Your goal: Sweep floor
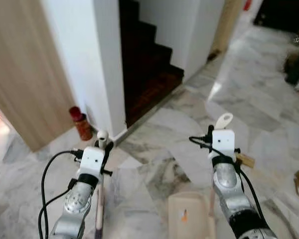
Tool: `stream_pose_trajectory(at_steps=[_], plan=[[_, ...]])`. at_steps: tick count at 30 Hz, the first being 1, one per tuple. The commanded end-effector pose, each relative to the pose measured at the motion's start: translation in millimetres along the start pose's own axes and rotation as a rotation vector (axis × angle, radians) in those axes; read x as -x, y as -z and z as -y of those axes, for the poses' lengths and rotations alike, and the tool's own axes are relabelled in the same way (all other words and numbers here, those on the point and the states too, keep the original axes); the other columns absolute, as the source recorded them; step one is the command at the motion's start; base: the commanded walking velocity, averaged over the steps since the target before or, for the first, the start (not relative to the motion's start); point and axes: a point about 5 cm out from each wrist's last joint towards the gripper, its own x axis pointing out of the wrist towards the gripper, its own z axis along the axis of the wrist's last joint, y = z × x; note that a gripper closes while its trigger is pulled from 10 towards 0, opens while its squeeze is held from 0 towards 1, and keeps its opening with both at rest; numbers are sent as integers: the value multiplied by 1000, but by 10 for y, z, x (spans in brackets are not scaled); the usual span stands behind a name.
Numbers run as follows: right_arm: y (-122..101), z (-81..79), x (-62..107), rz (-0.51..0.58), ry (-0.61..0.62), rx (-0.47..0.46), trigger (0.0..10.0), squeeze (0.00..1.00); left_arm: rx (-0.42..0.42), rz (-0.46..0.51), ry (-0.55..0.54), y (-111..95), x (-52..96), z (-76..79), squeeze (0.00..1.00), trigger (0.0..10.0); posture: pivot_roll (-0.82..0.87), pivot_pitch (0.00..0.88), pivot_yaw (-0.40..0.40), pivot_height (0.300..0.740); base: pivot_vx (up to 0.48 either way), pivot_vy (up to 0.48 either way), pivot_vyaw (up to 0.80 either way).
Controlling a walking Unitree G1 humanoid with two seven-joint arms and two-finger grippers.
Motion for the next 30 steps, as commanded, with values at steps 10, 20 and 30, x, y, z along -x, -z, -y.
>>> stream_pose_trajectory(at_steps=[10,20,30], plan=[[-1,101,2,16,23,21,10000,0,1,45,31,-83,-30,101,0,10000,87,0,9,740,0,0,-800],[-2,104,3,17,23,22,10000,0,-7,49,34,-90,-47,117,0,10000,87,0,7,740,0,-220,-800],[-16,100,-13,19,21,17,10000,0,5,49,23,-98,-61,95,0,10000,91,0,3,740,0,0,-800]])
